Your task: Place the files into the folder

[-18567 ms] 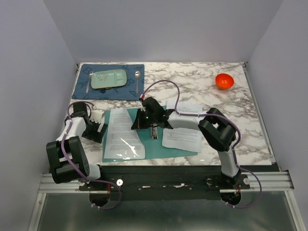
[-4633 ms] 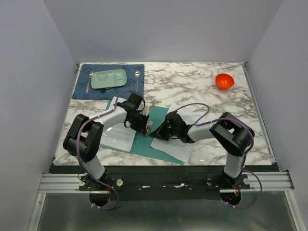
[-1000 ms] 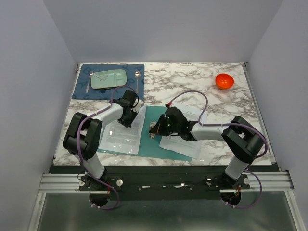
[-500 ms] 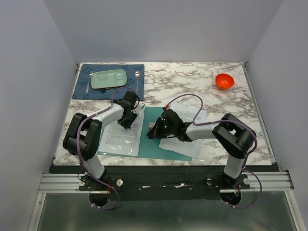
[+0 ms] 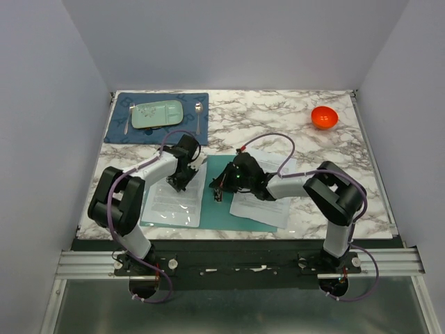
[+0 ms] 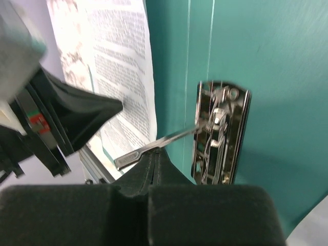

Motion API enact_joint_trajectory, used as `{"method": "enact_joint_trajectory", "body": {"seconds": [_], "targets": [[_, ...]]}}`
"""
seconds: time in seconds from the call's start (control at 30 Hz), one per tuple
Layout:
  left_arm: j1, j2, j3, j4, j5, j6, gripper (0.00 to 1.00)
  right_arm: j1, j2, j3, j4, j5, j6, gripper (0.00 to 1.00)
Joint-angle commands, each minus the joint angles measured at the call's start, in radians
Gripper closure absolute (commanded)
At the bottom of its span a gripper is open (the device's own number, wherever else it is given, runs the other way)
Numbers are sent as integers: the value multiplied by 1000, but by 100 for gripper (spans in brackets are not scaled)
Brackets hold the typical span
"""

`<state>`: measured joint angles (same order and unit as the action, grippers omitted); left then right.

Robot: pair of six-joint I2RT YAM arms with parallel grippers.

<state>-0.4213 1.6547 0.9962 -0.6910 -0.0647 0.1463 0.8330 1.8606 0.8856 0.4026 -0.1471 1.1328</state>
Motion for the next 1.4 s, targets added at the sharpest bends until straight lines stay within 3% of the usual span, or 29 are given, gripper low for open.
{"method": "enact_joint_trajectory", "body": {"seconds": [0.0, 0.4, 0.47, 0.5, 0.53, 0.6, 0.67, 0.93, 1.03, 1.13, 1.37], "targets": [[-7, -52, -1, -48, -27, 22, 100, -41, 5, 58, -24, 26, -28, 99], [-7, -159, 27, -122, -55, 41, 98, -97, 39, 200, -166, -52, -136, 99], [-7, -190, 51, -140, -67, 39, 90, -98, -26, 220, -250, -20, -172, 86], [-7, -202, 59, -157, -69, 39, 86, -98, -52, 223, -287, 0, -183, 63], [-7, -229, 67, -163, -73, 41, 76, -103, -84, 223, -357, 32, -194, 52], [-7, -256, 88, -183, -84, 44, 64, -110, -170, 217, -448, 70, -208, 31], [-7, -294, 100, -189, -95, 45, 58, -127, -219, 194, -553, 113, -211, 26], [-5, -397, 104, -209, -109, 58, 55, -140, -212, 375, -1189, 403, -223, 31], [-5, -414, 116, -212, -89, 53, 53, -141, -273, 298, -1287, 498, -151, 29], [-5, -418, 131, -214, -58, 41, 52, -170, -406, 184, -1273, 515, -78, 17], [-5, -401, 147, -225, -34, 27, 52, -294, -512, -25, -1245, 469, -76, 17]]}}
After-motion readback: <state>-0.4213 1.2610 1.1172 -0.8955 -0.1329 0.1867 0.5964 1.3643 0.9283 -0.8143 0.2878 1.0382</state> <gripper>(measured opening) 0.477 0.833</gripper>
